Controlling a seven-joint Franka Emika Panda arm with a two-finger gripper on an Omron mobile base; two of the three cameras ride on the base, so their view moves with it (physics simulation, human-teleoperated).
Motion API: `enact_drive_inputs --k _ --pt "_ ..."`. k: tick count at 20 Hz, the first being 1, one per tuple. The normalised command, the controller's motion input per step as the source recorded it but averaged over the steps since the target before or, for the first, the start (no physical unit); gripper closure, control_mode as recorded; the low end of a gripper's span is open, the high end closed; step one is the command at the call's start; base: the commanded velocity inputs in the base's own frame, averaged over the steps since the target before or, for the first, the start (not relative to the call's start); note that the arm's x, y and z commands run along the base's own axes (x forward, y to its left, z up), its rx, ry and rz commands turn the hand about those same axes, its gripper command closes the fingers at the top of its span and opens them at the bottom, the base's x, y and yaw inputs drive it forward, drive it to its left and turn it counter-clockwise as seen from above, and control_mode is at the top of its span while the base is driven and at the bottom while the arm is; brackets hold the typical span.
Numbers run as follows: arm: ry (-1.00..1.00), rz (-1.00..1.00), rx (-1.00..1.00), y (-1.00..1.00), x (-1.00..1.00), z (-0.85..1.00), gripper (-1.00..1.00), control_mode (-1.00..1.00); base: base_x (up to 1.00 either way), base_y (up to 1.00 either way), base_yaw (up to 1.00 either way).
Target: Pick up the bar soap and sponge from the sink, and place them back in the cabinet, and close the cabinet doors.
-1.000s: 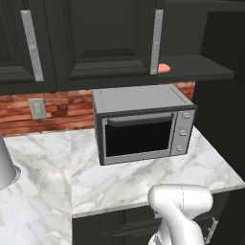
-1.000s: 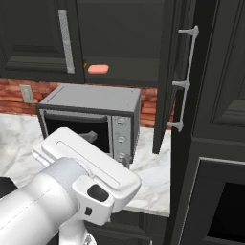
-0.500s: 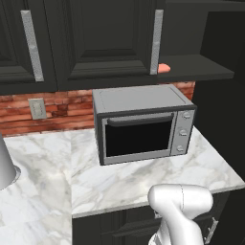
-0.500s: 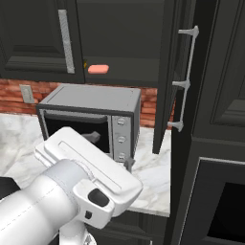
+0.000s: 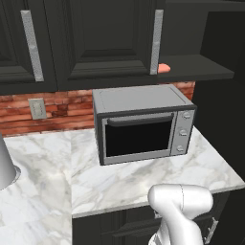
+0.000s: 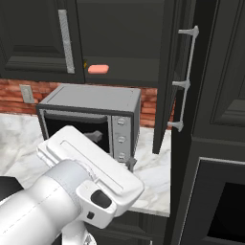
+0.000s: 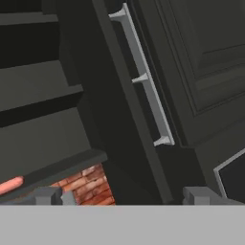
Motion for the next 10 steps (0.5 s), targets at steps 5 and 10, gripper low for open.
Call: enact_drive_inputs --k 5,10 --pt "-0.09 0.0 0.0 0.0 0.32 -0.15 -1.0 -1.0 0.0 0.0 0.0" --pt "-0.08 0.0 0.0 0.0 0.32 -0.14 -1.0 -1.0 0.0 0.0 0.0"
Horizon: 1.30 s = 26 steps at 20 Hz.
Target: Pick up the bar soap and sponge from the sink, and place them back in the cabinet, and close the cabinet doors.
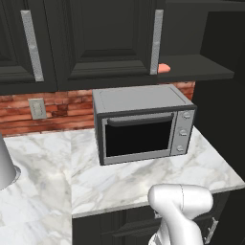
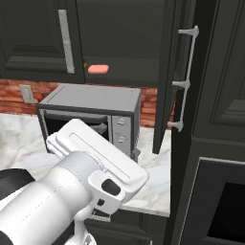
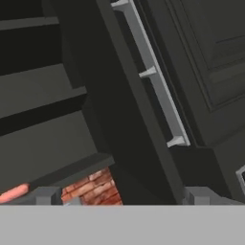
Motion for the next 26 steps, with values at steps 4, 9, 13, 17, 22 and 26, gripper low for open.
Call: enact_drive_inputs --k 4,9,13,17,22,26 --pt "-0.07 0.0 0.0 0.0 0.25 -0.15 -1.0 -1.0 0.0 0.0 0.0" --pt "-0.07 0.0 0.0 0.0 0.26 -0.16 -1.0 -1.0 0.0 0.0 0.0" --pt "-0.07 0.0 0.0 0.0 0.22 -0.16 -1.0 -1.0 0.0 0.0 0.0" --pt "-0.08 -0.04 0.0 -0.02 0.1 -0.14 -1.0 -1.0 0.0 0.0 0.0" --pt "-0.07 -0.06 0.0 -0.05 0.0 -0.09 -1.0 -1.0 0.0 0.0 0.0" --pt "-0.05 -0.05 0.0 -0.04 0.0 -0.07 -1.0 -1.0 0.0 0.0 0.0"
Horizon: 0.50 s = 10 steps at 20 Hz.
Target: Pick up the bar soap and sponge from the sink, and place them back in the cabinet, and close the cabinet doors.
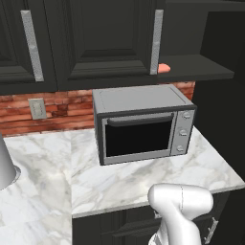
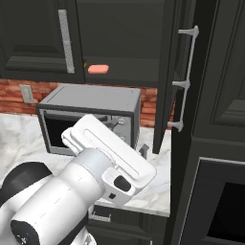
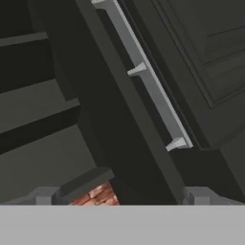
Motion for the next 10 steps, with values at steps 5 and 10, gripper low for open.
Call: enact_drive_inputs --k 5,10 --pt "-0.04 -0.04 0.0 -0.02 0.1 -0.1 -1.0 -1.0 0.0 0.0 0.0" --pt "-0.04 -0.02 0.0 -0.09 0.14 -0.13 -1.0 -1.0 0.0 0.0 0.0"
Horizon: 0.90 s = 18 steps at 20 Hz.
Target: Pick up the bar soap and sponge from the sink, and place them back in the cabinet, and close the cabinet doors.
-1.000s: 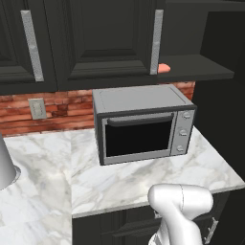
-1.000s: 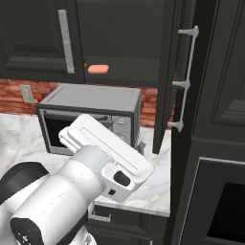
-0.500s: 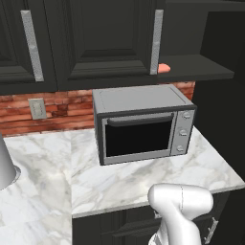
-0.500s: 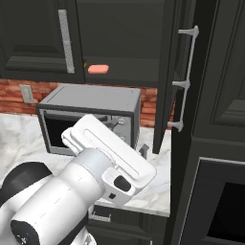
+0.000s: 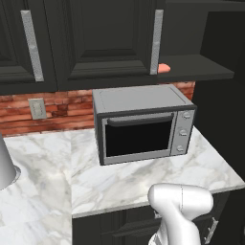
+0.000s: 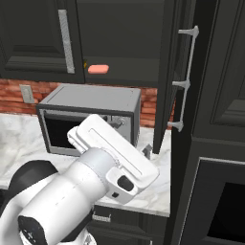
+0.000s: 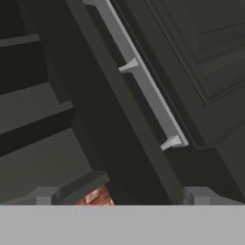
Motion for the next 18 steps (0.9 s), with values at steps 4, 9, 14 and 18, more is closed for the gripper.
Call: enact_drive_inputs --k 4,9,14,18 --pt "-0.03 -0.01 0.0 -0.13 0.12 -0.1 -1.0 -1.0 0.0 0.0 0.0" --pt "-0.03 0.0 0.0 -0.12 0.17 -0.08 -1.0 -1.0 0.0 0.0 0.0" --pt "-0.03 0.0 0.0 -0.12 0.16 -0.08 -1.0 -1.0 0.0 0.0 0.0" --pt "-0.02 0.0 0.0 -0.16 0.14 -0.07 -1.0 -1.0 0.0 0.0 0.0"
